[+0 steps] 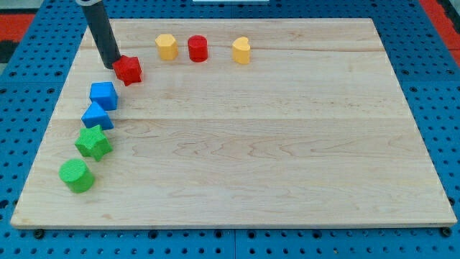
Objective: Move the yellow hexagon into the red circle
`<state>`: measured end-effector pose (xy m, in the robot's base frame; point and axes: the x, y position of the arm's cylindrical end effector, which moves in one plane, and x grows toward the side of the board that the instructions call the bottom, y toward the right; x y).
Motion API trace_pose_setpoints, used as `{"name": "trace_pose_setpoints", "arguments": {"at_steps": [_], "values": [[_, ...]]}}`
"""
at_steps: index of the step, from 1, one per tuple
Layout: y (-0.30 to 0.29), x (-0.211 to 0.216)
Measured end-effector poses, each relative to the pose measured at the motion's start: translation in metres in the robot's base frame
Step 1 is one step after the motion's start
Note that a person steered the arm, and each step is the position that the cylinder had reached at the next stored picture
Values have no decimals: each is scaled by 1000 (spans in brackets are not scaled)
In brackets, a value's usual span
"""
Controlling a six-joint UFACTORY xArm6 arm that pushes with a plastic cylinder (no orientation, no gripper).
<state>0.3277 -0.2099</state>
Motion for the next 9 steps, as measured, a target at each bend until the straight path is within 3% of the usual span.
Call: {"name": "trace_pose_setpoints", "arguments": {"at_steps": [1,2,7,9], "values": [[-9,-8],[-6,-58],[112,-10],[68,-5]]}}
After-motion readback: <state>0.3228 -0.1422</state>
